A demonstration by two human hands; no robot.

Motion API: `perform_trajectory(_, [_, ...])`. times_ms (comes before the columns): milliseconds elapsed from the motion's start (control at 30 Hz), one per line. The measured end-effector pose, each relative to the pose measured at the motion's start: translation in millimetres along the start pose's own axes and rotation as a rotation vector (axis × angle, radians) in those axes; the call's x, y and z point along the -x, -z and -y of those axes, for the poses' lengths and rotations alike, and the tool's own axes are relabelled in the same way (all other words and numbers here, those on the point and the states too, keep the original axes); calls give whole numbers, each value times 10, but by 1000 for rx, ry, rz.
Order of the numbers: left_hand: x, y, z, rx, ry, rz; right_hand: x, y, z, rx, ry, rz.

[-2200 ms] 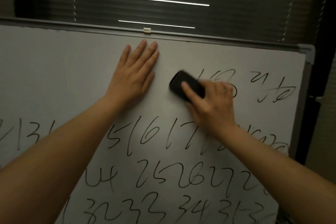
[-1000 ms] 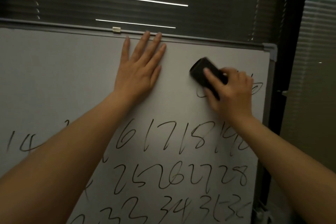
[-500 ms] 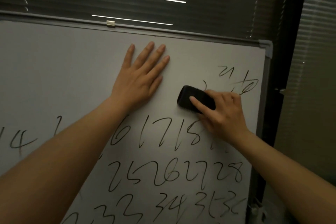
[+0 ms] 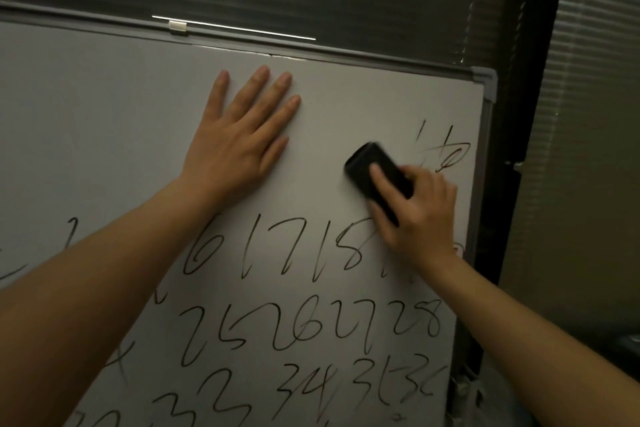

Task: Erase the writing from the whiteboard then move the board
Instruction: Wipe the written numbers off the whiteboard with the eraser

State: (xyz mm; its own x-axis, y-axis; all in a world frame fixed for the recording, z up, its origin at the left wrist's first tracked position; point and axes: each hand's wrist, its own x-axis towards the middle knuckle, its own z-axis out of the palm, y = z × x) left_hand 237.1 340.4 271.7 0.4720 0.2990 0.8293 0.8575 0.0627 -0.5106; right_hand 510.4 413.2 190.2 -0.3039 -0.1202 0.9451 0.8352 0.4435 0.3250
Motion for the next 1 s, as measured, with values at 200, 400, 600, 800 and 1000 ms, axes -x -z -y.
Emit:
perform_trajectory(200, [-26, -18, -57, 3, -9, -31, -31, 93, -300, 71, 31, 17])
perform_trajectory(400, [-5, 16, -43, 12, -6, -50, -251, 134, -664, 114, -474, 23])
perform_trajectory(600, [12, 46, -35, 11, -14, -74, -87, 98, -373, 56, -384, -9])
perform_trajectory(800, [7, 45, -40, 25, -8, -56, 285, 152, -261, 55, -189, 75])
perform_trajectory(1000, [-3, 49, -75, 29, -11, -82, -32, 260, -550, 102, -438, 56])
